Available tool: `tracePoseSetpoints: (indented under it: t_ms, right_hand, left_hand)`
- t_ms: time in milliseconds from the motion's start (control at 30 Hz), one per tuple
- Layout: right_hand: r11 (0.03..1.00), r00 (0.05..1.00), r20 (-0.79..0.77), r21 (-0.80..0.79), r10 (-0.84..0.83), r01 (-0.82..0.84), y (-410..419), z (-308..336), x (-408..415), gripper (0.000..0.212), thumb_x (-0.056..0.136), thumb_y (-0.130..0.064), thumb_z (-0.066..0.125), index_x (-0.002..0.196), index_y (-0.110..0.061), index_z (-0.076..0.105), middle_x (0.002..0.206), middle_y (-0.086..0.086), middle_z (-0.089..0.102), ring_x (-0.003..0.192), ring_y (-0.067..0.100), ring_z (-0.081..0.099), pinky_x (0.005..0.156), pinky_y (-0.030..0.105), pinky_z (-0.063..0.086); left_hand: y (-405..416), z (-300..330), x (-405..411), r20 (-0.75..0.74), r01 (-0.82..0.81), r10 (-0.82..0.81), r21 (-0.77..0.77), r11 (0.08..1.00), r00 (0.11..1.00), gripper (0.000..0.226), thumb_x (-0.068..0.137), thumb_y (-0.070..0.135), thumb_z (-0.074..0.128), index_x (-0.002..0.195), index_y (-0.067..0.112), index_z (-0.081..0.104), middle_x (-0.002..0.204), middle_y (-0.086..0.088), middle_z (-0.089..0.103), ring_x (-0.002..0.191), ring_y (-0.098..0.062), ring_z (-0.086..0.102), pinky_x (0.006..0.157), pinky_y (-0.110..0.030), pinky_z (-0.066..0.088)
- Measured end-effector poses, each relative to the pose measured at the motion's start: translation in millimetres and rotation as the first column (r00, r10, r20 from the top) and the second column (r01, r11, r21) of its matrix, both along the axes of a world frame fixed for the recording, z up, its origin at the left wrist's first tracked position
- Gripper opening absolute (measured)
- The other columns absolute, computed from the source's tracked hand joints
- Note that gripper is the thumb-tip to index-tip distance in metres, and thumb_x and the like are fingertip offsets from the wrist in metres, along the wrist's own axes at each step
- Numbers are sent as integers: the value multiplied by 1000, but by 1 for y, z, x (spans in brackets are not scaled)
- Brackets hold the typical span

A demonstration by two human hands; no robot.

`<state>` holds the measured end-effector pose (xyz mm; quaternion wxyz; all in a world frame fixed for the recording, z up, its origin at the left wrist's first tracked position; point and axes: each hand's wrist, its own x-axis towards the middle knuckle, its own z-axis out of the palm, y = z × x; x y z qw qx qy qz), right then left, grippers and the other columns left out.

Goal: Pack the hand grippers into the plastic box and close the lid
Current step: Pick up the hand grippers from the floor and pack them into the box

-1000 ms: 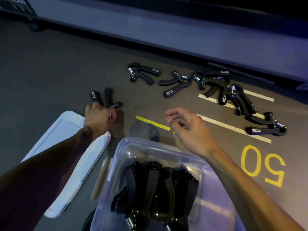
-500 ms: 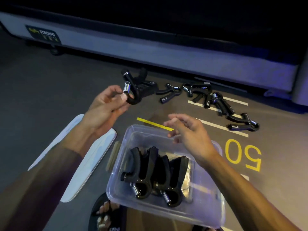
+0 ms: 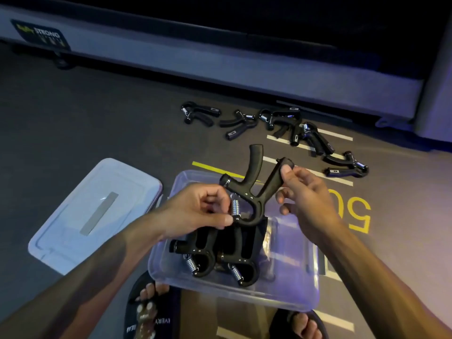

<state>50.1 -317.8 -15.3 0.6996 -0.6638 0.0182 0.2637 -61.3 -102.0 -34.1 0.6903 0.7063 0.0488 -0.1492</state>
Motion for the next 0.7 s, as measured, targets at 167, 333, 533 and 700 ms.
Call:
tracePoseSetpoints:
  t_ms: [167,333,533,700]
  right_hand:
    - [940,962,85,-252,258,-230,-23,2,-1,16,100,-17,56,98,-1,58,71,8,63,50,20,54,42,31,50]
    - [830,913,32,-431,407,-354,-22,-28,-24,13,99,-15,59,103,-3,56,74,14,68,51,24,64,53,46,60]
    - [784,902,1,-495,431,-375,-20,-49,-33,13,100,-21,57,108,-11,56,78,22,70,59,30,69,65,55,60]
    - [756,877,51,-532,478,-381,-22,-48,-34,12,99,-25,60,108,-18,58,77,9,72,61,27,71,65,53,61]
  left_hand:
    - [28,-10,5,329,-468,357,373,801,874,19,86,10,68,78,27,66,88,3,74,75,-18,64,63,-32,52]
    - [35,-33,8,515,-551,227,661,509,827,26,92,13,64,113,29,65,121,11,59,114,-15,46,101,-21,33]
    - [31,-58,-2,379,-407,167,746,528,910,43,99,34,48,142,30,50,140,8,48,126,-17,41,108,-35,33]
    - [33,-59,-6,366,-377,126,776,506,922,42,100,36,45,142,30,48,139,8,46,125,-18,43,104,-33,31]
